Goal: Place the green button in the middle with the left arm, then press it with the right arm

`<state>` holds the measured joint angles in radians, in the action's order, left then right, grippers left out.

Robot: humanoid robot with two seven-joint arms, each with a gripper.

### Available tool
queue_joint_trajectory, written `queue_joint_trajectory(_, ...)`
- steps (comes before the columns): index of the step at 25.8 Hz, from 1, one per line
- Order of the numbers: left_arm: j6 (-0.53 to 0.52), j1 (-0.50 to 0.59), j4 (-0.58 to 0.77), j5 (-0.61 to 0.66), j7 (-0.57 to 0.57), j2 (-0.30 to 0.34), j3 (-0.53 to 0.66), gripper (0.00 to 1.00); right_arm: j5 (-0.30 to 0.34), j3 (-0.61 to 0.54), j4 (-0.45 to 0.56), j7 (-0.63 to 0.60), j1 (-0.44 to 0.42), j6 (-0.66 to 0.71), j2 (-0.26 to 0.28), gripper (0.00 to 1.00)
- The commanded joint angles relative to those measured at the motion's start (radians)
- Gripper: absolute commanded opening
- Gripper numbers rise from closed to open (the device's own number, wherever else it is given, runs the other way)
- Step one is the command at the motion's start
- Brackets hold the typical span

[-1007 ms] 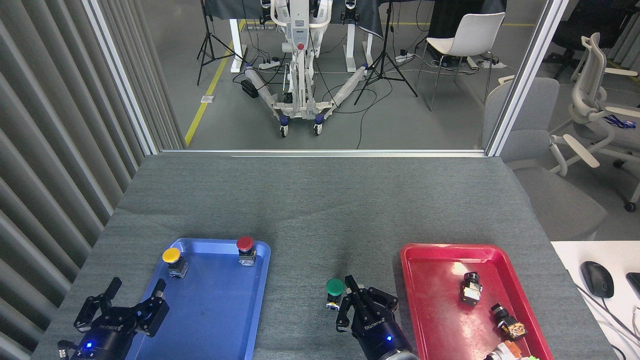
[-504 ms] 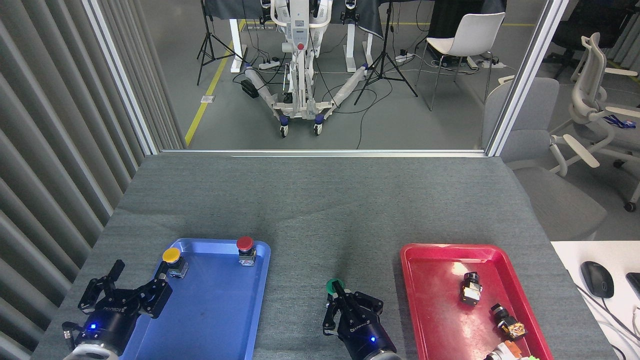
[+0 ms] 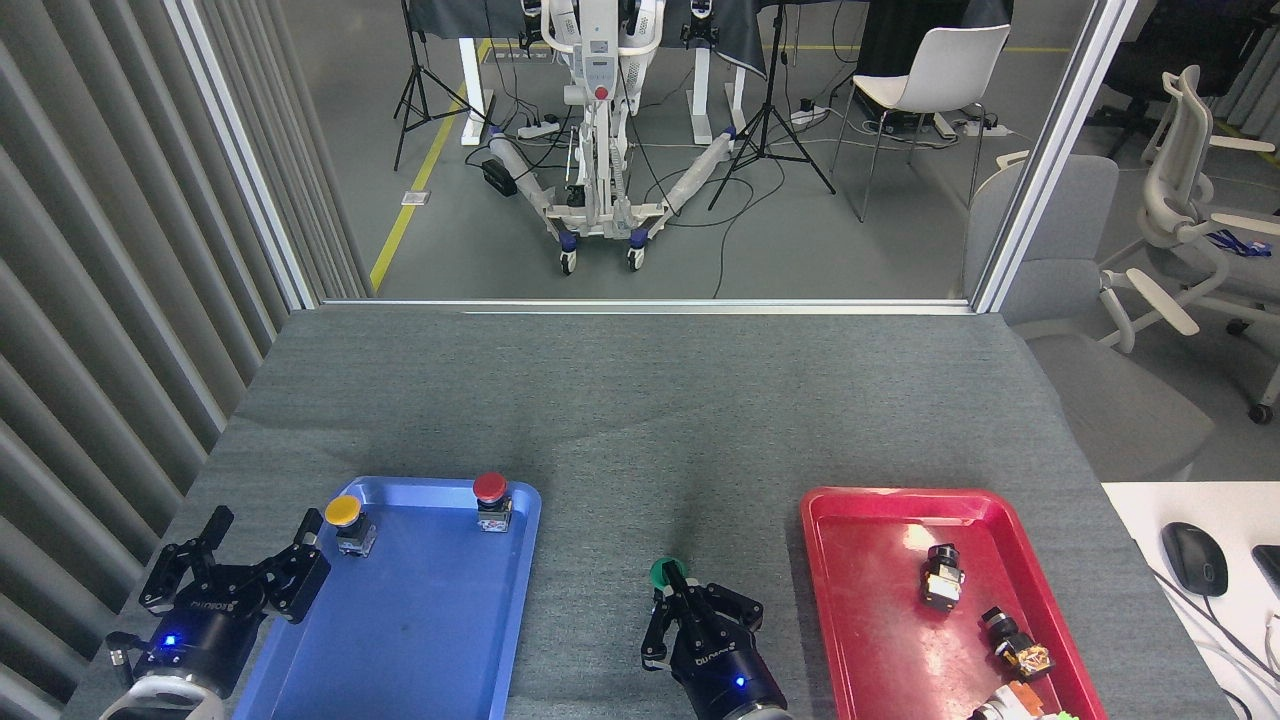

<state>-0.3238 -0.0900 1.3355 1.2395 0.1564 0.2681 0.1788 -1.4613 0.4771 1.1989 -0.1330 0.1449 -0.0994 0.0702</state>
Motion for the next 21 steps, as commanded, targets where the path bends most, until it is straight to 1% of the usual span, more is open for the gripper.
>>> queue_joint_trajectory(1, 0.0, -0.01, -0.004, 0.0, 0.0, -0.001, -0.001, 1.0, 0.004, -0.006, 0.088, -0.048, -0.001, -0.034, -0.003, 0.0)
queue_joint_trajectory(2, 0.0, -0.013, -0.004, -0.002, 0.0, -0.004, 0.001, 1.0, 0.004, -0.011, 0.12, -0.048, -0.004, -0.036, -0.001, 0.02)
queue_joint_trajectory(3, 0.0, -0.016, -0.004, -0.002, 0.0, -0.003, -0.001, 1.0, 0.004, -0.014, 0.146, -0.047, -0.005, -0.036, 0.002, 0.06)
queue_joint_trajectory(4, -0.008, -0.017, -0.002, -0.002, 0.0, 0.0, -0.001, 1.0, 0.004, -0.021, 0.165, -0.047, -0.008, -0.037, 0.005, 0.16)
queue_joint_trajectory(5, -0.012, -0.02, -0.001, -0.002, 0.0, 0.002, -0.001, 1.0, 0.004, -0.04, 0.177, -0.043, -0.014, -0.037, 0.008, 0.35)
queue_joint_trajectory(6, -0.014, -0.019, 0.001, 0.0, 0.0, 0.002, -0.002, 1.0, 0.004, -0.061, 0.191, -0.045, -0.024, -0.037, 0.008, 0.61)
queue_joint_trajectory(7, -0.02, -0.014, 0.002, 0.0, 0.0, 0.003, -0.002, 1.0, 0.004, -0.084, 0.209, -0.047, -0.045, -0.037, 0.008, 0.93)
queue_joint_trajectory(8, -0.032, -0.01, 0.004, 0.0, 0.0, 0.005, -0.002, 1.0, 0.004, -0.121, 0.232, -0.048, -0.074, -0.034, 0.01, 1.0)
queue_joint_trajectory(10, -0.051, -0.004, 0.01, 0.002, 0.0, 0.01, -0.002, 1.0, 0.004, -0.189, 0.283, -0.051, -0.134, -0.029, 0.01, 1.0)
queue_joint_trajectory(12, -0.043, 0.001, 0.013, 0.002, 0.0, 0.008, -0.001, 1.0, 0.004, -0.239, 0.337, -0.06, -0.199, -0.034, 0.02, 1.0)
queue_joint_trajectory(15, -0.032, 0.032, 0.014, 0.005, 0.011, 0.003, 0.001, 1.0, 0.004, -0.302, 0.378, -0.126, -0.281, -0.043, 0.045, 1.0)
queue_joint_trajectory(18, -0.028, 0.033, 0.014, 0.005, 0.012, -0.003, -0.002, 1.0, 0.004, -0.347, 0.406, -0.168, -0.332, -0.094, 0.089, 1.0)
queue_joint_trajectory(21, -0.028, 0.026, 0.013, 0.005, 0.014, -0.024, -0.004, 1.0, 0.01, -0.405, 0.416, -0.166, -0.361, -0.12, 0.119, 1.0)
